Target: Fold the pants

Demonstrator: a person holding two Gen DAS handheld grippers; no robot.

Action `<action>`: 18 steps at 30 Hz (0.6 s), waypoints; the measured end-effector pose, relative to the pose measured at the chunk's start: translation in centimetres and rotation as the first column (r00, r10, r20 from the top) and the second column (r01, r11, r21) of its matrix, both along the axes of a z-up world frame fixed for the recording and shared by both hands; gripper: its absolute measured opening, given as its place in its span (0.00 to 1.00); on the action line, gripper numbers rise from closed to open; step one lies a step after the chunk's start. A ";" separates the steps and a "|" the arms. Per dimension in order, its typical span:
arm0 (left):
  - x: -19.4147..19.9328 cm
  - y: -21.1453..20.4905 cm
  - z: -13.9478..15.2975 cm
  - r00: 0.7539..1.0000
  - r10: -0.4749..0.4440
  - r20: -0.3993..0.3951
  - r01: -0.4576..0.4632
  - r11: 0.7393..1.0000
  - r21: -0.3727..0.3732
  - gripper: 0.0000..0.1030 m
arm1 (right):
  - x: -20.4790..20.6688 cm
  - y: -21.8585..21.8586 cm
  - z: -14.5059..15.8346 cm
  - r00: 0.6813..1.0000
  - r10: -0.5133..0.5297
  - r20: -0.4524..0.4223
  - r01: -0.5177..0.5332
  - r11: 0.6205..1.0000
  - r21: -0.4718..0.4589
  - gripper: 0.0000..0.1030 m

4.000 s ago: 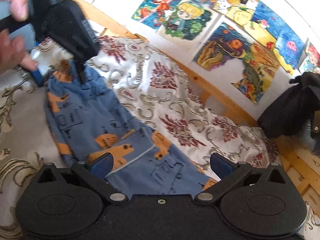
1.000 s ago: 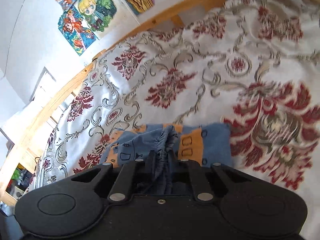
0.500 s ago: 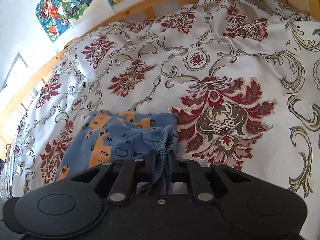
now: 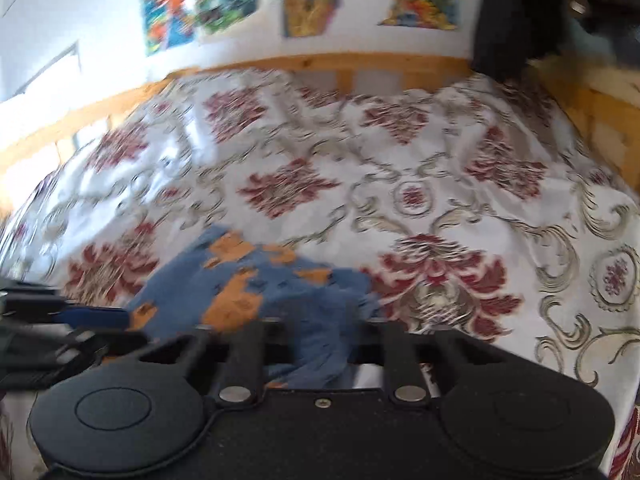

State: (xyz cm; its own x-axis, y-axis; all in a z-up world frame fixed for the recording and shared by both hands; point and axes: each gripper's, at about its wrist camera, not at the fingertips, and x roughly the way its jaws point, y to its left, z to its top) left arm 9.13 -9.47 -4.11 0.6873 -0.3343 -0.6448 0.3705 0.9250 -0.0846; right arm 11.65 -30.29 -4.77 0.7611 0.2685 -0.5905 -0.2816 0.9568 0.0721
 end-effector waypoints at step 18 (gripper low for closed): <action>0.7 1.6 -2.9 0.976 0.025 -0.218 -0.004 0.995 0.096 0.20 | -1.7 0.2 -1.1 0.997 0.009 -0.079 -0.012 0.999 -0.038 0.39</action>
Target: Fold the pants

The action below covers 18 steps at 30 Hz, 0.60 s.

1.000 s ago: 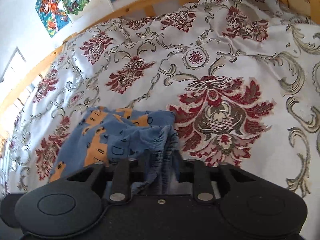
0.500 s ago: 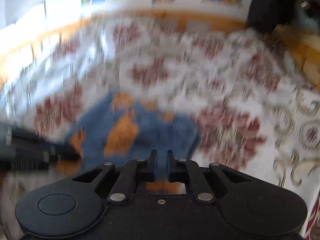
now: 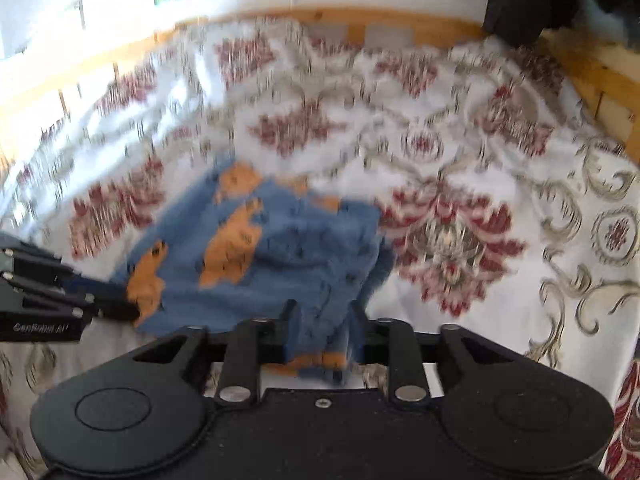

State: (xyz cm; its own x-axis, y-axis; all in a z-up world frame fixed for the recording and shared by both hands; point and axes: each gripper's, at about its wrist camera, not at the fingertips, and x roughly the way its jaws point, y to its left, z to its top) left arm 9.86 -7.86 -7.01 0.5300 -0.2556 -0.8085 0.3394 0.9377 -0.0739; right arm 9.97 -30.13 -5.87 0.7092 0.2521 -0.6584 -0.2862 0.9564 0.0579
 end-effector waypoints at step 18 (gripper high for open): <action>5.3 -1.9 4.2 0.959 -0.128 0.254 0.087 0.982 0.169 0.94 | 3.4 1.0 -0.8 0.992 0.050 0.115 -0.049 0.999 -0.016 0.81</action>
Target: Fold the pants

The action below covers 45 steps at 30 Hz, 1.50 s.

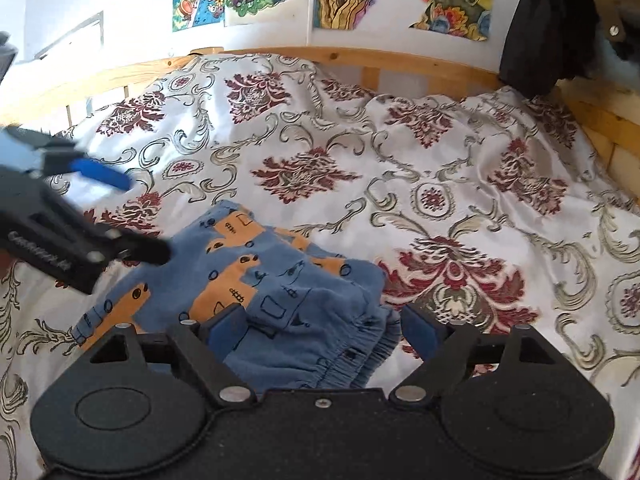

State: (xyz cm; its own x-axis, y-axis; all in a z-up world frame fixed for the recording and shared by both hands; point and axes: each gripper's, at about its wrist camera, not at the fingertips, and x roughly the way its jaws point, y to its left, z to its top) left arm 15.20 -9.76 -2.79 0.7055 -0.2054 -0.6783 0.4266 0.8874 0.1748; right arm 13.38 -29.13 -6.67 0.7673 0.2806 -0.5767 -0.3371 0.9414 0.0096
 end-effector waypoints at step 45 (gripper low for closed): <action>4.6 4.4 -5.5 0.973 -0.128 -0.195 0.081 0.970 -0.231 0.98 | 1.5 -3.3 0.1 0.994 -0.063 -0.086 0.086 0.952 0.294 0.67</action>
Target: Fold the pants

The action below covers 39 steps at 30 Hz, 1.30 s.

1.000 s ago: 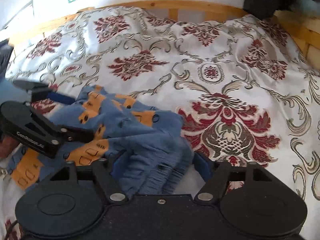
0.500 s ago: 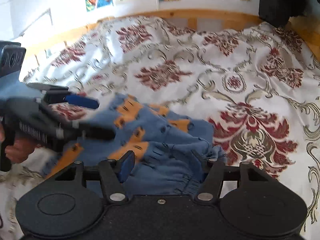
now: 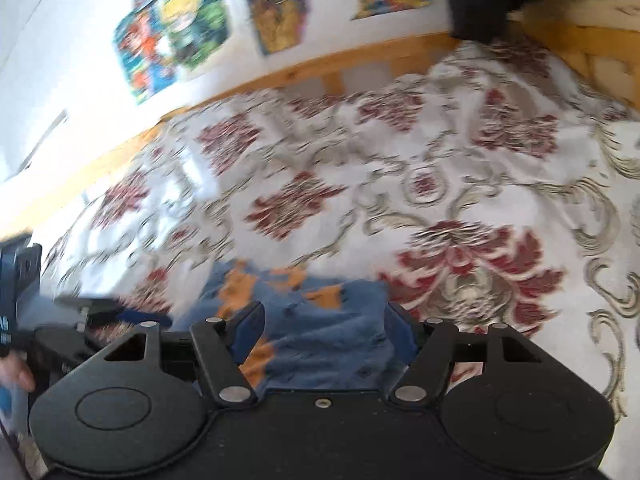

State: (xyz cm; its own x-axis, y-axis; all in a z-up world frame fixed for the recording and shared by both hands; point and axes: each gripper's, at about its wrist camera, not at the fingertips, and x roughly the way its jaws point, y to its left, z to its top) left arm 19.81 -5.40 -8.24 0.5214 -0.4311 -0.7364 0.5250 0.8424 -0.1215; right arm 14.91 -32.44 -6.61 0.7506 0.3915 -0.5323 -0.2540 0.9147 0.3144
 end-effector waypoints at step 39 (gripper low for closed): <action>-0.2 3.2 1.3 0.971 0.143 -0.191 -0.153 0.987 -0.038 1.00 | 2.2 -3.7 -3.2 0.957 0.158 -0.242 -0.123 0.980 0.157 0.99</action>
State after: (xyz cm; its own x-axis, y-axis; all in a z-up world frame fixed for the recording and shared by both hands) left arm 19.60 -2.22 -6.92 0.4373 -0.3996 -0.8056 0.3583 0.8991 -0.2515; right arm 17.09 -36.15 -9.80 0.5311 0.5666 -0.6300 -0.2728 0.8183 0.5060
